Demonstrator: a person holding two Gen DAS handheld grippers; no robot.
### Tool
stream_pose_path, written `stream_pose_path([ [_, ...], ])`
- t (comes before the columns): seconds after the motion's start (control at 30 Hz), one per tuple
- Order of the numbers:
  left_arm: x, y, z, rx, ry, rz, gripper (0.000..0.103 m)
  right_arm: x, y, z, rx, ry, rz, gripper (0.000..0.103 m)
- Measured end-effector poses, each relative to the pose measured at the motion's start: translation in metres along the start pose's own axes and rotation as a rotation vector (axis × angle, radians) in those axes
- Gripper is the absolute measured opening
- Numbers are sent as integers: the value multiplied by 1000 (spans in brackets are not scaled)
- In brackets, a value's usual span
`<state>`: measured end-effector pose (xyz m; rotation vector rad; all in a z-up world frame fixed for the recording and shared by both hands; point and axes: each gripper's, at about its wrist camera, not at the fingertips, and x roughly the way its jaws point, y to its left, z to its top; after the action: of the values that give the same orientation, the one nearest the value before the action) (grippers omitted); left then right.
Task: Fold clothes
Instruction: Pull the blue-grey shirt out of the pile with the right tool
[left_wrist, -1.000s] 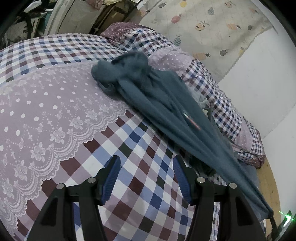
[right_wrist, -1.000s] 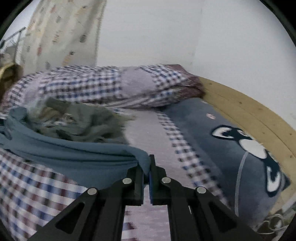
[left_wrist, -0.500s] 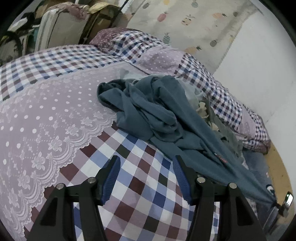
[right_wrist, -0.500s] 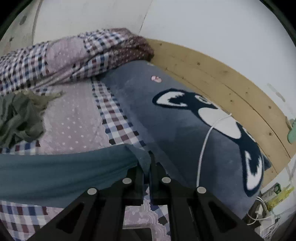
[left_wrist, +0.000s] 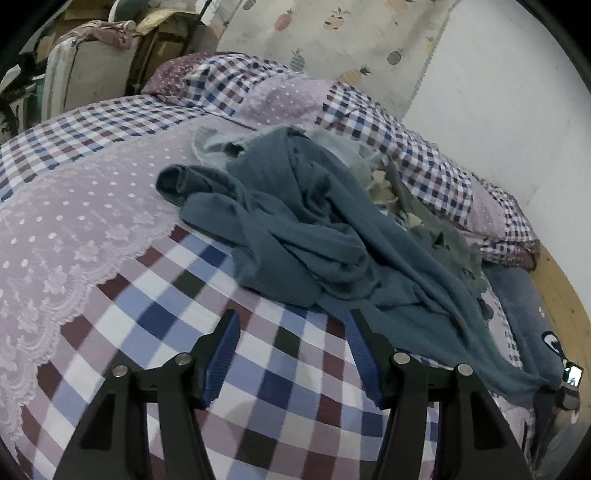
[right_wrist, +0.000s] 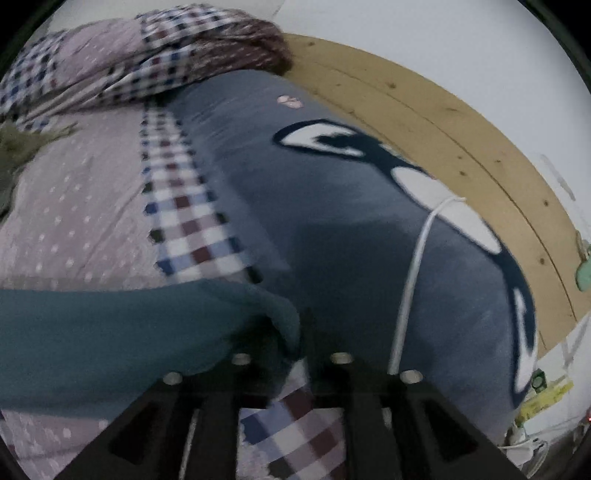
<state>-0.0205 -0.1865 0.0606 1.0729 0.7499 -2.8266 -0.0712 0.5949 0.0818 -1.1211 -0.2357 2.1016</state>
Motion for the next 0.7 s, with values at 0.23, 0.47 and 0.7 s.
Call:
stream_pose_path([
  [0.23, 1, 2, -2, -55, 39, -24, 62, -20, 35, -45, -98, 57, 63, 51],
  [0.47, -7, 4, -2, -83, 41, -57, 62, -89, 41, -95, -13, 41, 256, 57],
  [0.7, -15, 2, -1, -94, 31, -72, 62, -172, 109, -121, 155, 2, 700, 61],
])
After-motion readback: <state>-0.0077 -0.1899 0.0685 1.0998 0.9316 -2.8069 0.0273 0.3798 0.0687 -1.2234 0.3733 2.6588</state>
